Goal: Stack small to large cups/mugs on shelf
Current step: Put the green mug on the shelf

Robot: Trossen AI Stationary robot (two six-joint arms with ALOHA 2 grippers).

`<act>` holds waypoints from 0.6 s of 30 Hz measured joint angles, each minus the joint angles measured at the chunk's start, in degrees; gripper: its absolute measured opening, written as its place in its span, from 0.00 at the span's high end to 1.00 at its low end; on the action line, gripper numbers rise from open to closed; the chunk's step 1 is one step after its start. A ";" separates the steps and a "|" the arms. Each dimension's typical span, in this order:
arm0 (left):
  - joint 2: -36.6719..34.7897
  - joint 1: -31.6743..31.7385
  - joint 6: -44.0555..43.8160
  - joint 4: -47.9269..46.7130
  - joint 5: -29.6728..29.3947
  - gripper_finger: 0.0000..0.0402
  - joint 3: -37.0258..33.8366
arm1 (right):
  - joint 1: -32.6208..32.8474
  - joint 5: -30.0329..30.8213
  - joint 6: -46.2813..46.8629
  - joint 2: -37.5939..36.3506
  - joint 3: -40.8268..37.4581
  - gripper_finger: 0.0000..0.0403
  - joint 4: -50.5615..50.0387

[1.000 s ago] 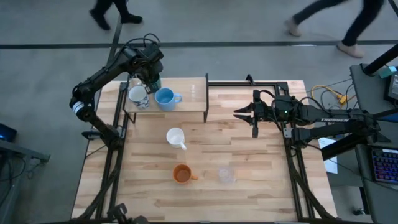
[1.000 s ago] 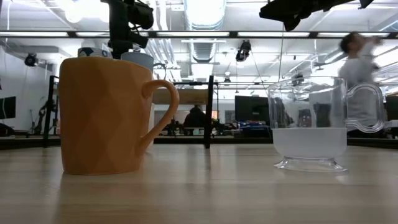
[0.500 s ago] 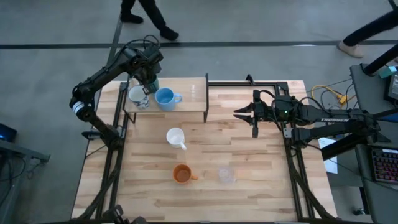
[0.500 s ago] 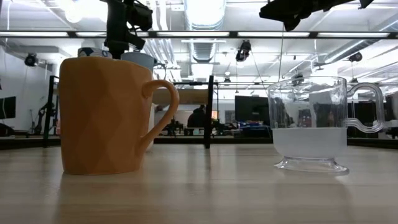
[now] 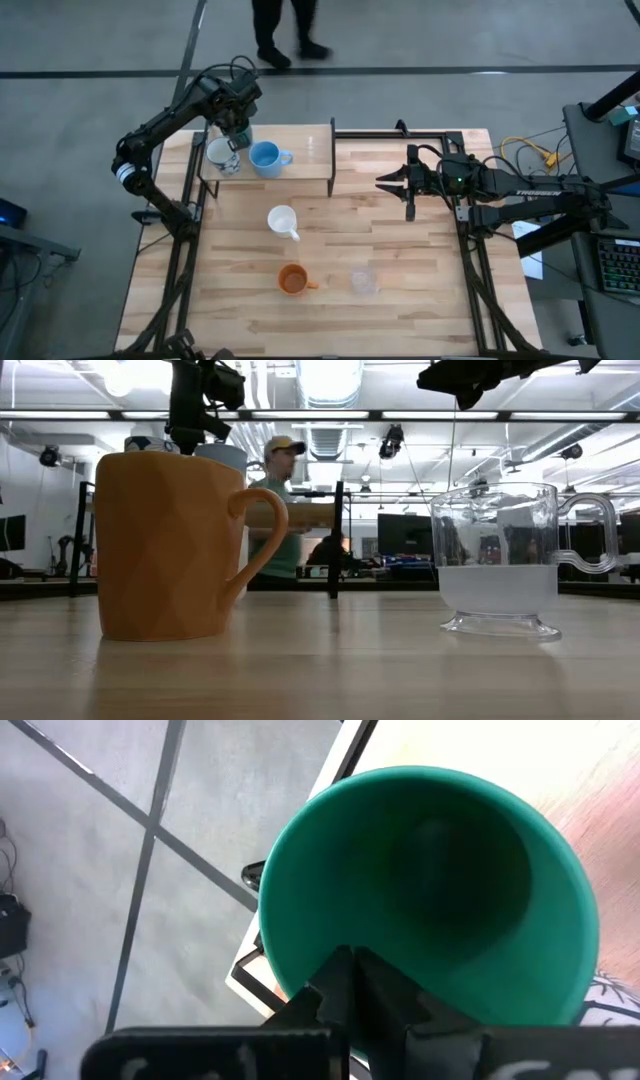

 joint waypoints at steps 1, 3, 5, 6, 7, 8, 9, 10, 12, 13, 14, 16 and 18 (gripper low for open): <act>0.00 0.00 -0.01 0.00 0.00 1.00 0.00 | 0.00 0.01 0.00 -0.01 0.00 0.83 0.00; 0.00 0.00 -0.11 0.00 0.00 1.00 0.00 | -0.01 -0.01 0.00 0.00 0.00 0.83 0.00; -0.02 0.00 -0.13 -0.02 0.00 1.00 0.00 | -0.01 -0.01 0.00 0.00 0.00 0.83 0.00; -0.02 0.00 -0.12 -0.02 0.00 1.00 0.00 | 0.00 0.01 0.00 0.00 0.00 0.83 0.00; -0.02 0.00 -0.12 -0.02 0.00 1.00 0.00 | 0.00 0.01 0.00 0.00 0.00 0.83 0.00; -0.04 0.00 -0.11 -0.01 0.01 1.00 0.00 | 0.00 -0.01 0.00 0.00 0.00 0.83 0.00; -0.04 0.00 -0.11 0.00 0.00 1.00 0.00 | 0.01 0.01 -0.02 0.00 0.00 0.83 0.00; -0.05 0.00 -0.11 0.01 0.01 1.00 0.00 | 0.01 0.01 -0.02 0.00 0.00 0.83 0.00; -0.12 -0.03 -0.11 0.02 0.02 1.00 0.00 | -0.01 0.01 -0.02 0.00 0.00 0.83 0.00; -0.21 -0.04 -0.10 0.02 0.02 1.00 0.00 | 0.00 0.01 -0.02 0.00 0.00 0.83 0.00; -0.29 -0.04 -0.09 -0.03 0.02 1.00 0.07 | -0.01 0.01 -0.02 0.00 0.00 0.83 0.00; -0.35 -0.04 -0.09 0.04 0.02 1.00 0.89 | 0.01 0.01 -0.02 0.00 0.00 0.83 0.00; -0.41 -0.04 -0.09 0.00 0.18 1.00 2.19 | -0.01 0.01 -0.02 -0.02 0.00 0.83 0.00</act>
